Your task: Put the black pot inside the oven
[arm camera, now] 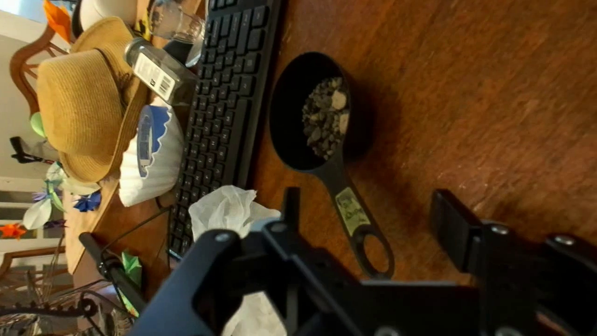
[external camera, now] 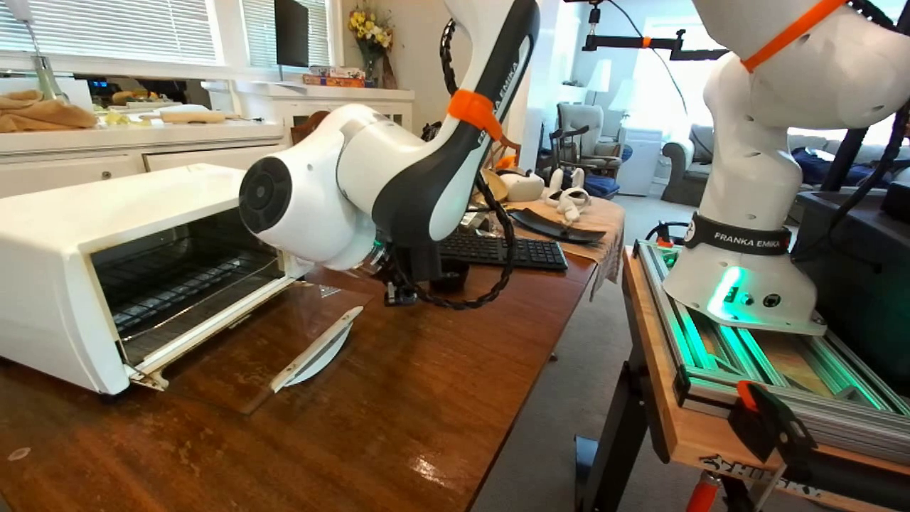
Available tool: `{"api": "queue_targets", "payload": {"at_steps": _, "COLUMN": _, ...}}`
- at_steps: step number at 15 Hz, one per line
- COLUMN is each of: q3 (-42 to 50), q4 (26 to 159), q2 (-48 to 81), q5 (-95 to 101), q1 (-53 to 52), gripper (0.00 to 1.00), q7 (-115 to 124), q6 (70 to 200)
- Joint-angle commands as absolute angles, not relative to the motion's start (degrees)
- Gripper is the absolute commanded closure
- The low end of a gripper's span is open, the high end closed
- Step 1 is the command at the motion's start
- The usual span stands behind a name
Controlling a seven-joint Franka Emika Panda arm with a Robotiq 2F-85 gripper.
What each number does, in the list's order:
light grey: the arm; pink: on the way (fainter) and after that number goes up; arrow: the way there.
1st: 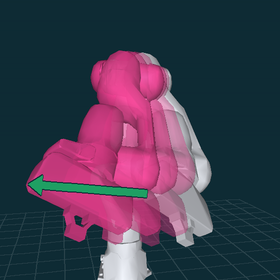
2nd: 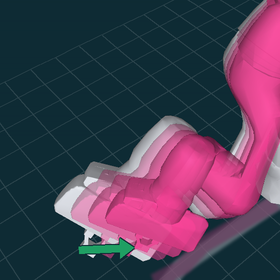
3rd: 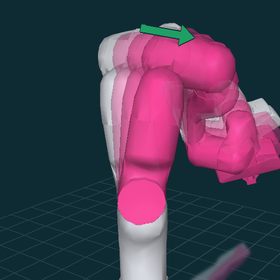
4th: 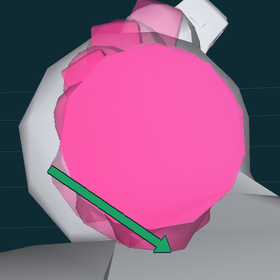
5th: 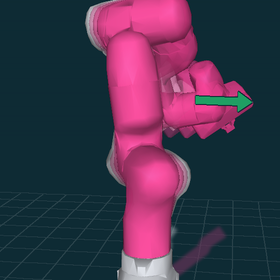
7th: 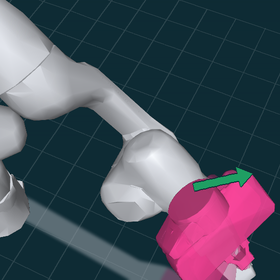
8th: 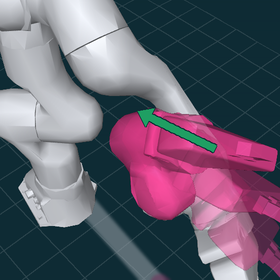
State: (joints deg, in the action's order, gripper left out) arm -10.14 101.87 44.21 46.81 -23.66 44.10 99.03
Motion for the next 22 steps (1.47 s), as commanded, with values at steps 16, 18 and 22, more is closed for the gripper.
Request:
{"api": "queue_targets", "payload": {"at_steps": 16, "q3": -7.06, "q4": 104.88, "q2": 40.2, "q5": 43.01, "q1": -23.44, "gripper": 0.0, "q7": 45.8, "q6": 103.65}}
{"api": "queue_targets", "payload": {"at_steps": 18, "q3": -6.54, "q4": 103.08, "q2": 41.91, "q5": 43.19, "q1": -24.89, "gripper": 0.0, "q7": 47.89, "q6": 100.37}}
{"api": "queue_targets", "payload": {"at_steps": 22, "q3": -6.47, "q4": 98.2, "q2": 46.56, "q5": 43.48, "q1": -27.23, "gripper": 0.0, "q7": 49.81, "q6": 94.71}}
